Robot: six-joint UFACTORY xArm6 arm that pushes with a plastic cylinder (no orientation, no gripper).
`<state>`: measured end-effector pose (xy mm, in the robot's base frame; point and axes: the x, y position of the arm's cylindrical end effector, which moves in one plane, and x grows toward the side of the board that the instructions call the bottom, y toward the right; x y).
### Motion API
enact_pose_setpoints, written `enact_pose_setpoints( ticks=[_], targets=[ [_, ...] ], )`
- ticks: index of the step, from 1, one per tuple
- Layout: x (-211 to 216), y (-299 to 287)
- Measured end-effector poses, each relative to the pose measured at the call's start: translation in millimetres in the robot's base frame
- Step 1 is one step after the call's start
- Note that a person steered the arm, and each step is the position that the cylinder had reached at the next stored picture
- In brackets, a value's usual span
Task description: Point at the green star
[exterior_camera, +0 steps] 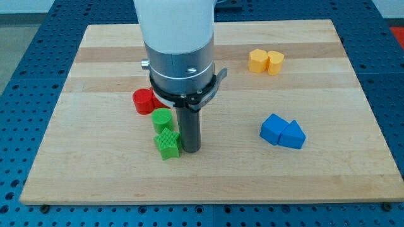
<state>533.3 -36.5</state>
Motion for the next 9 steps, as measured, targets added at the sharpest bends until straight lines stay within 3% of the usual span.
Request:
enact_pose_setpoints(
  ticks=[2,5,6,7,9],
  targets=[
    [-8,-8],
    [-219,-9],
    [-242,-75],
    [-243,-153],
    [-120,-233]
  ],
)
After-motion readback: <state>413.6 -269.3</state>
